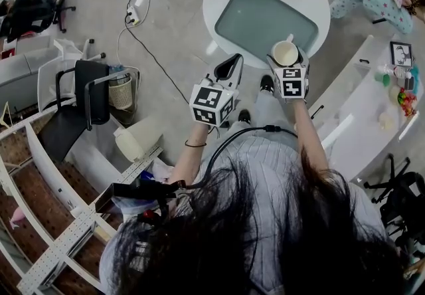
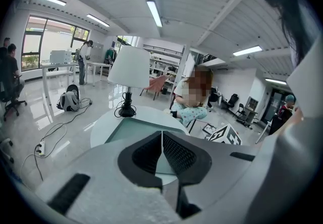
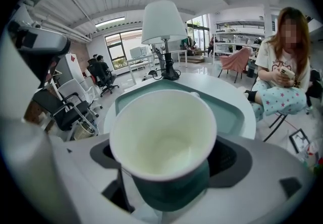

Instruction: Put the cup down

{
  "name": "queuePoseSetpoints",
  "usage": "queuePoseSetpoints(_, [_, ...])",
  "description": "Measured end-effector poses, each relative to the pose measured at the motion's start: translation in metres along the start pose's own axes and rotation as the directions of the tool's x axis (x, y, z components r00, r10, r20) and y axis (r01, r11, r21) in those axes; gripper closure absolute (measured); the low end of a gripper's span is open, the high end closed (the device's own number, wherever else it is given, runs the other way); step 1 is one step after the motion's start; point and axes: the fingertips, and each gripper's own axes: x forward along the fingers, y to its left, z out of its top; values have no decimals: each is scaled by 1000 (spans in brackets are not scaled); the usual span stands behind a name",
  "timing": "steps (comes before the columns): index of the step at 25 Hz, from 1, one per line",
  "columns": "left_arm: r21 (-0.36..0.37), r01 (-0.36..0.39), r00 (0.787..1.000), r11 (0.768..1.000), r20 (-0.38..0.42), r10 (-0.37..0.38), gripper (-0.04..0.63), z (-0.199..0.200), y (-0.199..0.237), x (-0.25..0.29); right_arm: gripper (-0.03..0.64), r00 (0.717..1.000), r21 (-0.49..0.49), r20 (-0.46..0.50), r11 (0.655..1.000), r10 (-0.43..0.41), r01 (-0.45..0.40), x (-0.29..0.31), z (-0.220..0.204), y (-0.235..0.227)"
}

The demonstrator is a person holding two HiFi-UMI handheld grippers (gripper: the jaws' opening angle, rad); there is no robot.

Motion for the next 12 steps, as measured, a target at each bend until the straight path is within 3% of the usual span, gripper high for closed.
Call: queuePoseSetpoints(12, [5, -1, 1000, 1000, 22, 1, 578, -2, 3, -14, 184, 998, 28, 45, 999, -34, 33, -29, 12, -3])
